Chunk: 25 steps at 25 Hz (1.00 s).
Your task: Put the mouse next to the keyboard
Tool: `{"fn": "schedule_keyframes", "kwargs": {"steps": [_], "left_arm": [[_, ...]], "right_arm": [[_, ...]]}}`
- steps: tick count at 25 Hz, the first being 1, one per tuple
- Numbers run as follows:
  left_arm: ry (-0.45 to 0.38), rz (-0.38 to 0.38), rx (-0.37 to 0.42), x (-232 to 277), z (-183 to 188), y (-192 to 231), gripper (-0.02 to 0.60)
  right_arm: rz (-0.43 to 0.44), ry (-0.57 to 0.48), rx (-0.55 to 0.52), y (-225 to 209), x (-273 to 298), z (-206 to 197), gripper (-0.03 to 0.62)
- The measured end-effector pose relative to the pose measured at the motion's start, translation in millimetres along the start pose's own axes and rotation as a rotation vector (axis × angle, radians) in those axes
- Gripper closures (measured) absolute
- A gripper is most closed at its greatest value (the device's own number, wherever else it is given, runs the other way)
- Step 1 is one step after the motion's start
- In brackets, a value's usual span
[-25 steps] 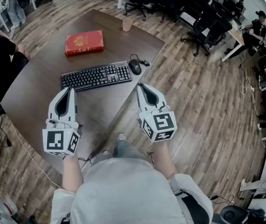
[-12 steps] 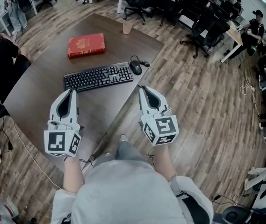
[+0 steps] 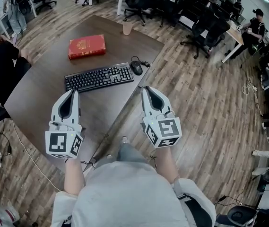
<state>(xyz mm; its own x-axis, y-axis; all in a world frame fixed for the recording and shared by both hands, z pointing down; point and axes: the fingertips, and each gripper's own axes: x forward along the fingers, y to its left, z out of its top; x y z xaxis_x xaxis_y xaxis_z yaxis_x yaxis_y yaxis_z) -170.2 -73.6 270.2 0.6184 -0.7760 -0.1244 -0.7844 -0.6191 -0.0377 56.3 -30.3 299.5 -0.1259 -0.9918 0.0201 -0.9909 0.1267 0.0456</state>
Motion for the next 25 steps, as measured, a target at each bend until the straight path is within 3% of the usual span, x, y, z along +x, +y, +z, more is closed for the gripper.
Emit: {"fn": "schedule_keyframes", "kwargs": {"steps": [25], "left_arm": [[-0.016,0.018,-0.020,-14.0,1.4,2.8,0.571]], "right_arm": [[-0.004,-0.024,-0.012,12.3,-11.7,5.5,0.576]]}}
